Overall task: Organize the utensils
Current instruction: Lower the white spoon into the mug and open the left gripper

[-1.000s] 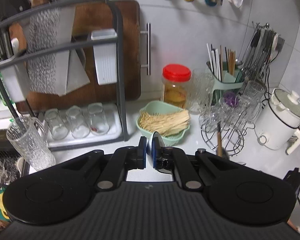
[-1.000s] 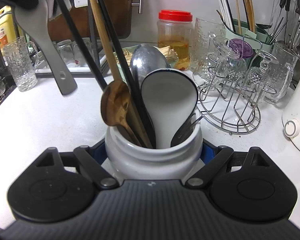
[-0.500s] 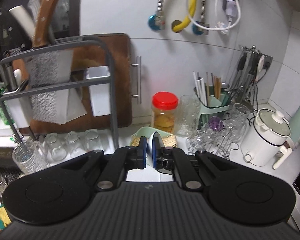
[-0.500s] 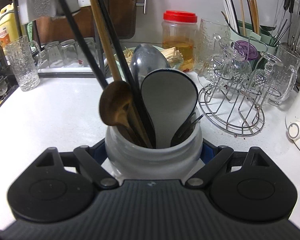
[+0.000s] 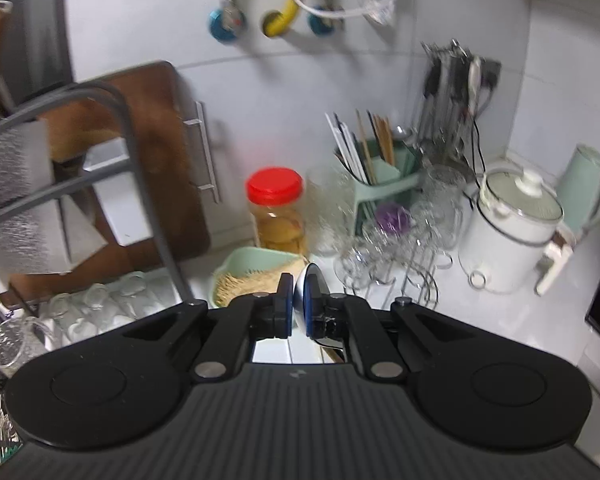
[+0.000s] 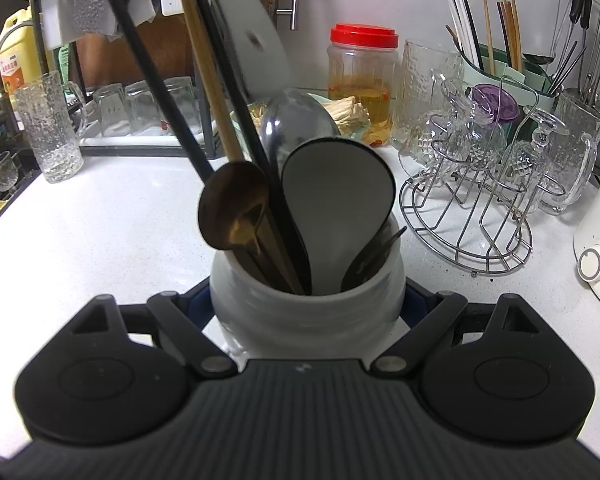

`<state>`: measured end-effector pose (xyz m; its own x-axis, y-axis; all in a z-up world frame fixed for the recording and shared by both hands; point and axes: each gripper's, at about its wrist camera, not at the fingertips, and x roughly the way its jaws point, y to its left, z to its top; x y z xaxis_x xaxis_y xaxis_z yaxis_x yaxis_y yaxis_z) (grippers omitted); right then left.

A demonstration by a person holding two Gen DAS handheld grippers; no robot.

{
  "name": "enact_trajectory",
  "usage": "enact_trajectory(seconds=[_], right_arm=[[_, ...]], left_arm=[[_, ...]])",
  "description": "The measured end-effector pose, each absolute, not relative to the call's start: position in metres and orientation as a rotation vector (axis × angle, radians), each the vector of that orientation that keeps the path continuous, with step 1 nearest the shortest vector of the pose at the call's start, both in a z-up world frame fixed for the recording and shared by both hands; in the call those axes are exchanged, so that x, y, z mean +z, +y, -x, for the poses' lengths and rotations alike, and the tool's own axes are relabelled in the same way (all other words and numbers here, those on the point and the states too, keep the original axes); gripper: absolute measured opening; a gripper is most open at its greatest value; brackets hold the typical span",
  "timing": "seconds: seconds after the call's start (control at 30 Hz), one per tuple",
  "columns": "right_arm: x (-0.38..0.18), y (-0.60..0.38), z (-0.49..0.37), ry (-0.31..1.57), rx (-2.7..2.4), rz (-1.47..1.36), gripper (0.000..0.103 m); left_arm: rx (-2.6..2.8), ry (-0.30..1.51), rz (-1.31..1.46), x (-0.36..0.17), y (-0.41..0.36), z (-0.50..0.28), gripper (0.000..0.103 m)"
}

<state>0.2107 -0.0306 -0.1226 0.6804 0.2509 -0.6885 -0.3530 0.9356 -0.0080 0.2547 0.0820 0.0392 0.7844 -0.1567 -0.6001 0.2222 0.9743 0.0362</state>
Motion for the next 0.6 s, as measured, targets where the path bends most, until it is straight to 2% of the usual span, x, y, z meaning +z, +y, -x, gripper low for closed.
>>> enact_trajectory(seconds=[0.27,0.6], right_arm=[[-0.122,-0.031,-0.211,0.746,0.345,0.142,0.091],[-0.123,-0.031,-0.208,0.729,0.349,0.144,0.091]], left_arm=[[-0.255,0.695,-0.237,0.005,0.053,-0.262,0.006],[-0.378,0.838,-0.268,-0.015,0.039,-0.270,0.007]])
